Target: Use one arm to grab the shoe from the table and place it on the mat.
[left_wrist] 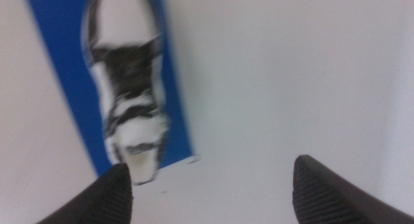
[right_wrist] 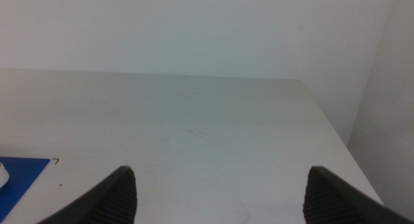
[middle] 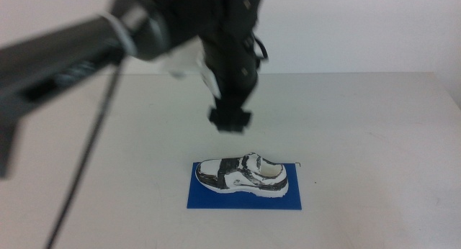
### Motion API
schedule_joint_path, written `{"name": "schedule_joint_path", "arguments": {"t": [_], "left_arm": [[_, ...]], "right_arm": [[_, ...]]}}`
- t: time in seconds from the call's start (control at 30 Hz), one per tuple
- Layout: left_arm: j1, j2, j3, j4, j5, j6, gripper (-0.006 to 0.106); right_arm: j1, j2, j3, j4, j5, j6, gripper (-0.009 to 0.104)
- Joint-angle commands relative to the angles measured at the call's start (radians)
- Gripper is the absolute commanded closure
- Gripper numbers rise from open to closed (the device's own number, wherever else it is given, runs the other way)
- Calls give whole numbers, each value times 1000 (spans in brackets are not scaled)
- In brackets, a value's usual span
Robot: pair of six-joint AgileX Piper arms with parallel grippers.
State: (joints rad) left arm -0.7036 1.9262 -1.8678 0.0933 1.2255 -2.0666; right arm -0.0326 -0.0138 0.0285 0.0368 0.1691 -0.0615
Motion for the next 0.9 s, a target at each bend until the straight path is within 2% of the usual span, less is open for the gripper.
{"name": "schedule_joint_path", "arguments": {"t": [0.0, 0.07, 0.13, 0.33, 0.47, 0.57, 0.73, 0.8, 0.87], "left_arm": [[-3, -135, -31, 102, 92, 49, 19], [-5, -184, -31, 168, 92, 108, 19], [-5, -228, -31, 253, 92, 243, 19], [-4, -320, -31, 488, 92, 879, 19], [-4, -363, -31, 591, 92, 1288, 19], [-4, -387, -31, 597, 92, 1502, 19], [3, -445, -28, 620, 92, 1526, 19], [30, -479, -22, 567, 84, 1527, 19], [108, -535, 3, 449, 43, 1546, 19]], "right_arm": [[3, -21, -10, -8, -79, -13, 29], [3, -21, -10, -8, -79, -13, 29], [3, -21, -10, -8, -79, -13, 29], [3, -21, -10, -8, -79, -13, 29], [3, -21, -10, -8, -79, -13, 29], [3, -21, -10, -8, -79, -13, 29], [3, -21, -10, -8, -79, -13, 29], [3, -21, -10, -8, -79, -13, 29], [3, -21, -10, -8, -79, -13, 29]]}}
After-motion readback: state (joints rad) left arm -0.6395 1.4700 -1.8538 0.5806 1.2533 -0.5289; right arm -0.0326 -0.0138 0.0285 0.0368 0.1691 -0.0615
